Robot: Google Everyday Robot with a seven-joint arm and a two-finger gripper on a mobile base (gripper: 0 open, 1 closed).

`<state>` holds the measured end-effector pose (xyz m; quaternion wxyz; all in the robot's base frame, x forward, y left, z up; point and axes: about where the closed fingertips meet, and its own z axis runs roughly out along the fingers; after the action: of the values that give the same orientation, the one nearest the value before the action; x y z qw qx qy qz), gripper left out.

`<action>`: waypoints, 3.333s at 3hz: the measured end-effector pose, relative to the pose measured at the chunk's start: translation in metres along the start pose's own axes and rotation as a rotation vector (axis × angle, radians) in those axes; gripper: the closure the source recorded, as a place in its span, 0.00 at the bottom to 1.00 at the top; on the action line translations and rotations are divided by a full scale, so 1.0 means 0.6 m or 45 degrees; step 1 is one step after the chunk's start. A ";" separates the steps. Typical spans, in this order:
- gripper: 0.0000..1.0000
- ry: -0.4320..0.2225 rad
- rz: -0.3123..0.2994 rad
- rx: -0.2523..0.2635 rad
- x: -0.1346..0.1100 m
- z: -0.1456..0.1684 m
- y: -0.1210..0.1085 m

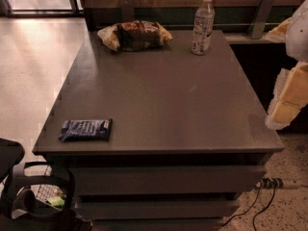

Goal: Move brown chip bag near rxbar blueberry

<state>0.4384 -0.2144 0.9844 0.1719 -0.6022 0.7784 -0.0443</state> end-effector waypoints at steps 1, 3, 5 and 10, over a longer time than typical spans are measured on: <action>0.00 -0.013 0.001 0.018 -0.002 -0.004 -0.007; 0.00 -0.148 -0.061 0.287 -0.101 0.053 -0.171; 0.00 -0.327 -0.127 0.407 -0.250 0.150 -0.337; 0.00 -0.512 -0.158 0.373 -0.338 0.350 -0.480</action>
Offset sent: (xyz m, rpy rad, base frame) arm 0.1226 0.0186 0.0224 0.0276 -0.2894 0.0085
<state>0.8152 -0.0705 0.9109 0.4058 -0.6141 0.6753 -0.0464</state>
